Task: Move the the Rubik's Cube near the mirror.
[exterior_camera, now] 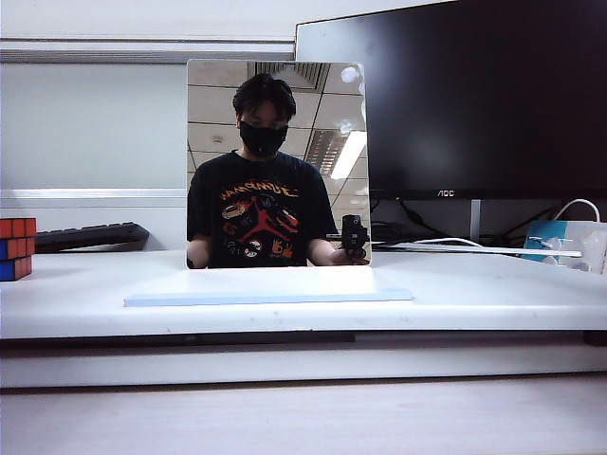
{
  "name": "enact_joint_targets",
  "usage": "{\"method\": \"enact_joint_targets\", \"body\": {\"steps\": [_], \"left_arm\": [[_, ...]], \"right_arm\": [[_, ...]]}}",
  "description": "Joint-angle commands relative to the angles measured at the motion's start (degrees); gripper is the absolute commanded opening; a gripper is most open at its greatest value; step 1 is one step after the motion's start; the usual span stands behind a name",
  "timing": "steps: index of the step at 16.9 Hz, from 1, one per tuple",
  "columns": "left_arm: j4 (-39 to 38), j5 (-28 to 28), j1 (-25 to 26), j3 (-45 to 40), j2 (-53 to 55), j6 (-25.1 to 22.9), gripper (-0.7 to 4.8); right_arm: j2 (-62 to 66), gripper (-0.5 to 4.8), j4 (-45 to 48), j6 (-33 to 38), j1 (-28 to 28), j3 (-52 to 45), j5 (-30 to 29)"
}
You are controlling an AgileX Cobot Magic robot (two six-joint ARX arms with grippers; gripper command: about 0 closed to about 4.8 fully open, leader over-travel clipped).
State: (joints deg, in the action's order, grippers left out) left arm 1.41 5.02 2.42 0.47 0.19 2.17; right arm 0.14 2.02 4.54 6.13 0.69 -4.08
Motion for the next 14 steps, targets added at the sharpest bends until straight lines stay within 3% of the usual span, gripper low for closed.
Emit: {"method": "enact_joint_targets", "body": {"steps": [1,8,10,12,14], "left_arm": [[0.4,0.3,0.1,0.1,0.0,-0.2,-0.05],[0.4,0.3,0.1,0.1,0.0,-0.2,-0.05],[0.8,0.4,0.1,0.1,0.0,1.2,-0.05],[0.8,1.0,0.1,0.1,0.0,4.5,-0.05],[0.8,2.8,0.1,0.1,0.0,5.6,-0.05]], "right_arm": [[0.0,0.0,0.9,0.0,0.0,-0.3,0.1],[0.0,-0.01,1.2,0.0,0.1,-0.3,-0.7],[0.0,-0.01,1.3,0.5,0.2,-0.3,-5.8],[0.0,-0.01,1.4,3.8,0.2,-0.3,-16.1],[0.0,-0.01,1.2,7.8,0.2,-0.3,-30.3]]}}
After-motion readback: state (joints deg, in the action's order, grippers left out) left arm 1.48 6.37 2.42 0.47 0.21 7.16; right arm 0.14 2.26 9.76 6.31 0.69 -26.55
